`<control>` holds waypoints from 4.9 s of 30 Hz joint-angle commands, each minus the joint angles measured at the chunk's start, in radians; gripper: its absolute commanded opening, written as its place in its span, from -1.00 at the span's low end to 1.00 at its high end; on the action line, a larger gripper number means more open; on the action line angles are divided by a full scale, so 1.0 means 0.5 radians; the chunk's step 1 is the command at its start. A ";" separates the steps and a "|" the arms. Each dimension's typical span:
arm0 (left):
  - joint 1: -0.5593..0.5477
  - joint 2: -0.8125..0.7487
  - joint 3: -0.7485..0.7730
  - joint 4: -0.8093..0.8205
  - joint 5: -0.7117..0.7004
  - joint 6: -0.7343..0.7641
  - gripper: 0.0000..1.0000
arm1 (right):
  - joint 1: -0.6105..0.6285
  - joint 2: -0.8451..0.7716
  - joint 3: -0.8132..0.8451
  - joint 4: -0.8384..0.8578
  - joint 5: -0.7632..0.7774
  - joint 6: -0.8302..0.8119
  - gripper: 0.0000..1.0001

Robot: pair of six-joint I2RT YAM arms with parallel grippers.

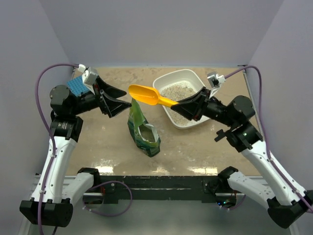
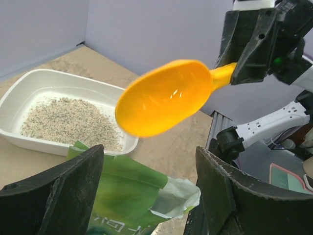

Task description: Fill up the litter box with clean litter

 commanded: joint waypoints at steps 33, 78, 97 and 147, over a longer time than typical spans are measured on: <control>-0.717 0.235 0.507 -1.308 -0.963 2.694 0.70 | 0.002 -0.670 0.282 -1.404 0.243 -0.607 -1.00; -1.187 0.588 0.824 -1.784 -1.632 3.066 -0.31 | 0.002 -0.879 0.159 -1.545 0.169 -0.573 -1.00; -1.205 0.379 0.679 -1.805 -1.834 2.869 -1.00 | 0.005 -0.876 0.202 -1.585 0.221 -0.515 -1.00; -1.242 -0.026 0.382 -1.612 -2.785 1.160 -1.00 | 0.088 0.029 0.669 -2.027 0.108 -0.497 -1.00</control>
